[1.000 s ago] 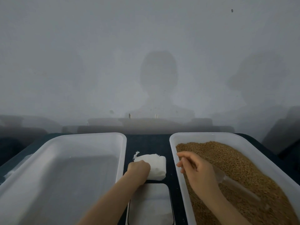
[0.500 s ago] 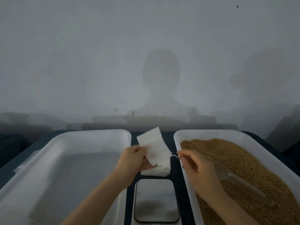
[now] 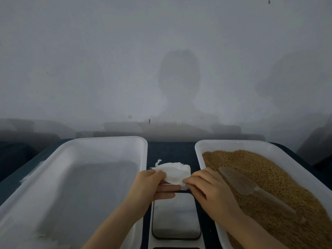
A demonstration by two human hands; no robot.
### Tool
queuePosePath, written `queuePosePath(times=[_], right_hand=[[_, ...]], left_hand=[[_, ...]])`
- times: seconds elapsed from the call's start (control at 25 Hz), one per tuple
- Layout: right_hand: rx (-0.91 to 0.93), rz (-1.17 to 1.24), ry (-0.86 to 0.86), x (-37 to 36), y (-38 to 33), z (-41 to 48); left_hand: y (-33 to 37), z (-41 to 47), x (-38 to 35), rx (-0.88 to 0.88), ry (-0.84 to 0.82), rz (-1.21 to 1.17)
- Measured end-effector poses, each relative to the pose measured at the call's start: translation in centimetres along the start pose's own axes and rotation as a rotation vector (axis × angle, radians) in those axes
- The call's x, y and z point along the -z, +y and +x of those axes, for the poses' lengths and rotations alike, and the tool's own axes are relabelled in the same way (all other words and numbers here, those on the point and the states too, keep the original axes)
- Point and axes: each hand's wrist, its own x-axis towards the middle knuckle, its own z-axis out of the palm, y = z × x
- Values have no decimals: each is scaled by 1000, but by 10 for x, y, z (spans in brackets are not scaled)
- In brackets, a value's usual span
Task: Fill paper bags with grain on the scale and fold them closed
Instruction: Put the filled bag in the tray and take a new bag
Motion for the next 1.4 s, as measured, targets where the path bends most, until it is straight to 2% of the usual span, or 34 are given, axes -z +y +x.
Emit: queuePosePath(times=[0.12,0.28,0.44,0.56,0.64,0.72,0.92,1.04,1.4], right_hand=[[-28,76,-23,-1,-3,-1],[-202,192,-25,0,1,-1],[-329,264,-34,-1,3,-1],[-513,426,-95,0,-2,3],[-636,552,-157,3,-2,6],[-702,646,-209,5,-3,8],[-705,738,-273,4,-10,10],[-706,762,-272,3,-9,11],[-722,830,-285,5,-7,14]], left_hand=[[-3,-2,-2,3,-12,35],[-7,2,-5,19,-95,188],[-13,5,-5,20,-96,134],[-21,3,-10,-129,-10,154],[-25,5,-11,-303,91,293],[-24,4,-13,-404,69,393],[-22,2,-20,-371,-47,448],[-19,2,-18,-345,-90,365],[-12,-3,-13,-223,-129,268]])
